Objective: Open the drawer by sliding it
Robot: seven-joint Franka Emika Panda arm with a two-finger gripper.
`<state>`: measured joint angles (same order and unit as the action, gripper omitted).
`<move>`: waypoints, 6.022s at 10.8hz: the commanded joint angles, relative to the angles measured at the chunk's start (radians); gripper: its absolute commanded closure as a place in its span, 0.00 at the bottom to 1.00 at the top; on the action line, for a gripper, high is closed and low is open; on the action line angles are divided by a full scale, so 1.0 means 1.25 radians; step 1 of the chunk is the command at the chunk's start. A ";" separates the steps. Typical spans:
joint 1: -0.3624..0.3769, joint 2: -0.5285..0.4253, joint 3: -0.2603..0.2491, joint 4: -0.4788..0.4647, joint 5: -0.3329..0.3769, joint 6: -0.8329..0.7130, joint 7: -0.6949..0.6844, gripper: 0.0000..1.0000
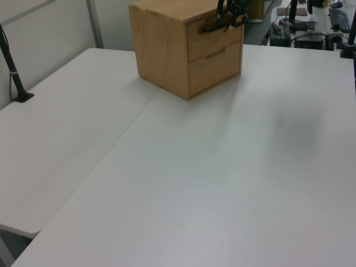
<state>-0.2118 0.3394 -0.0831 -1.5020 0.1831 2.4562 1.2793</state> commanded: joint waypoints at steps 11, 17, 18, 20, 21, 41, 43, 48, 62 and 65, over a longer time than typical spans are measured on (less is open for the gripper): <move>0.005 -0.103 0.011 -0.052 -0.053 -0.148 -0.060 0.95; 0.003 -0.143 0.046 -0.053 -0.052 -0.401 -0.049 0.95; 0.005 -0.151 0.047 -0.053 -0.051 -0.443 -0.045 0.95; 0.004 -0.154 0.065 -0.053 -0.050 -0.510 -0.017 0.95; 0.003 -0.154 0.073 -0.054 -0.048 -0.540 -0.007 0.95; -0.001 -0.285 0.108 -0.060 -0.048 -0.713 -0.038 0.00; 0.006 -0.316 0.108 -0.055 -0.052 -0.714 -0.118 0.00; 0.027 -0.343 0.111 -0.062 -0.087 -0.789 -0.593 0.00; 0.113 -0.285 0.091 -0.085 -0.188 -0.592 -0.988 0.00; 0.113 -0.284 0.090 -0.083 -0.188 -0.595 -0.990 0.00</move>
